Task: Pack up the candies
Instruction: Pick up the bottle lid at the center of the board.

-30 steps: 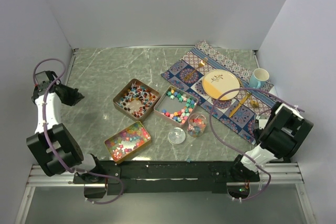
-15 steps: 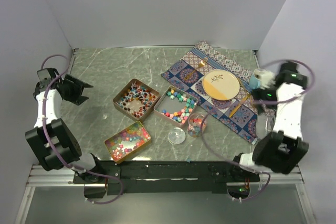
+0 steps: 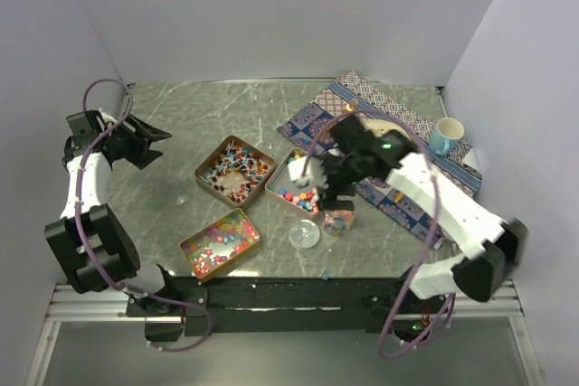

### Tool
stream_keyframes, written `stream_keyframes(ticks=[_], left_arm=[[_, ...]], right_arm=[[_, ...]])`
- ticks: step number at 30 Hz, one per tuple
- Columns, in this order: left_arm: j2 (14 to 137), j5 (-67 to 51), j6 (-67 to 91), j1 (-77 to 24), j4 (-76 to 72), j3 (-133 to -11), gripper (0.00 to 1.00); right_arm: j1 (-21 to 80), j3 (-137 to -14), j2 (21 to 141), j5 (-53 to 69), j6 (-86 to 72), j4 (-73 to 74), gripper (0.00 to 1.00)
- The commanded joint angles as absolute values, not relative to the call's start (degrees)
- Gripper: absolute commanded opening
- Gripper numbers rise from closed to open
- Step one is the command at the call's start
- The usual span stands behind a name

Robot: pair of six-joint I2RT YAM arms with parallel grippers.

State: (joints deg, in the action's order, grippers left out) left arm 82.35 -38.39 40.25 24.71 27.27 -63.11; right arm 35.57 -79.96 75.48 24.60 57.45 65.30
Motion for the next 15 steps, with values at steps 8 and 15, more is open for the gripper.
stream_keyframes(ticks=[8, 15], left_arm=[[73.31, -38.24, 37.27, 27.77, 34.09, -61.45, 0.71], [68.74, -38.06, 38.15, 29.35, 32.35, -57.48, 0.71]], right_arm=[[50.88, -80.24, 91.21, 28.12, 81.3, 61.78, 0.84], [53.53, -75.86, 95.54, 19.62, 87.52, 62.94, 0.84]])
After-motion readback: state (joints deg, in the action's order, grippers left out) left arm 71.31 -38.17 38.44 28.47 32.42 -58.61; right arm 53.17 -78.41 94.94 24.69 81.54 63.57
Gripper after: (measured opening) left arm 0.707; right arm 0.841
